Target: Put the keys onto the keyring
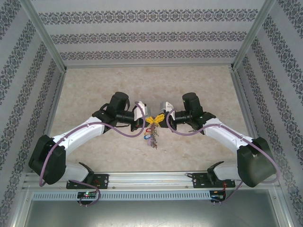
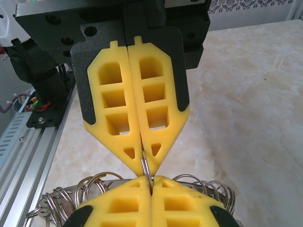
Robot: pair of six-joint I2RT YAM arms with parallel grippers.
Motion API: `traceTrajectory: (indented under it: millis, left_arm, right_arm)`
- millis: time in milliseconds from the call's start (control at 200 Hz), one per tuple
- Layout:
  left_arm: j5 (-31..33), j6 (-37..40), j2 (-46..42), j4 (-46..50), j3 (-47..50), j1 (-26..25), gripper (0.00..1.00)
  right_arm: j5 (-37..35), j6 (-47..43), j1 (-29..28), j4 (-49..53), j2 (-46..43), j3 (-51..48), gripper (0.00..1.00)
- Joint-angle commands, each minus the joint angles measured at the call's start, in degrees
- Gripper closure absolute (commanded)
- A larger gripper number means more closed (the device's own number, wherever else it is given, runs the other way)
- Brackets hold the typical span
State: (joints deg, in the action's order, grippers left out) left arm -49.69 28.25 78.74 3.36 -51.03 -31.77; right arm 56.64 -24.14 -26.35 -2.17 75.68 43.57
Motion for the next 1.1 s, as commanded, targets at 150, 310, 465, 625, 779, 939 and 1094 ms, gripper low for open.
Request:
traceTrajectory:
  millis: [150,310,465,625,779,939,1094]
  left_arm:
    - [2.4,-0.3,-2.0,-2.1,0.4,0.0,1.00]
    - [3.9,-0.9,-2.5,-2.5,0.7,0.0,1.00]
    - [4.3,-1.1,-2.7,-2.5,0.7,-0.1,1.00]
    - [4.2,-2.0,-2.7,-2.9,0.3,-0.1,1.00]
    - [4.0,-2.5,-2.4,-2.1,-0.4,-0.1,1.00]
    - [4.3,-2.6,-2.4,-1.9,-0.6,-0.2,1.00]
    - [4.4,-2.5,-2.4,-1.5,-1.1,-0.2,1.00]
  right_arm:
    - [-4.5,0.7,0.6,-2.4,-5.8,-1.1,0.66]
    - [-11.9,4.9,2.5,-1.5,-12.4,-4.2,0.56]
    - [-48.4,28.3,4.5,8.7,-14.2,-1.4,0.54]
    - [-50.9,42.8,15.0,29.1,-5.7,5.5,0.58]
    - [-48.3,48.0,21.6,35.8,3.3,7.4,0.65]
    - [-49.2,49.9,23.0,38.8,8.7,8.4,0.69]
    - [-52.6,52.4,22.9,39.1,7.7,6.8,0.65]
